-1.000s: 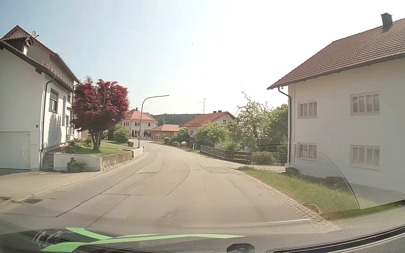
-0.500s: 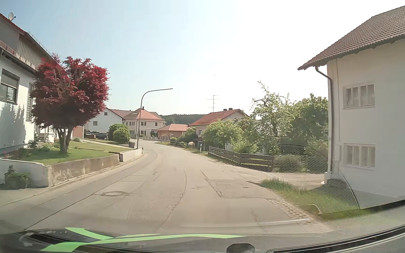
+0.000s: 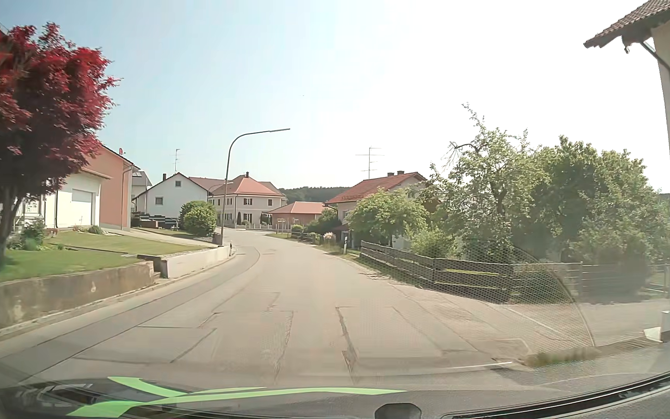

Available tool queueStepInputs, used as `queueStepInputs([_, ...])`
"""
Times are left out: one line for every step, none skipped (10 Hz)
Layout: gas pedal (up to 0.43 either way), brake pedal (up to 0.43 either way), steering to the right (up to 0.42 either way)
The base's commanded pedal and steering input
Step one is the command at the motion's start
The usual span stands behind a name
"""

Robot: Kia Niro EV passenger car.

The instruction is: Follow the waypoints while adhering to traffic rules and regulations

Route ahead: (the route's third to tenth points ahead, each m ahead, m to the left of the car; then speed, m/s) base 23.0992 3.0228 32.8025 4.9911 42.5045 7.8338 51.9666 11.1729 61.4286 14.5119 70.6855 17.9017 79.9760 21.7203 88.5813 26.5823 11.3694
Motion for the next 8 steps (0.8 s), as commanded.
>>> queueStepInputs([0.028, 0.000, -0.033])
queueStepInputs([0.039, 0.000, -0.035])
queueStepInputs([0.039, 0.000, -0.035])
queueStepInputs([0.039, 0.000, -0.035])
queueStepInputs([0.039, 0.000, -0.033])
queueStepInputs([0.039, 0.000, -0.033])
queueStepInputs([0.039, 0.000, -0.032])
queueStepInputs([0.039, 0.000, -0.032])
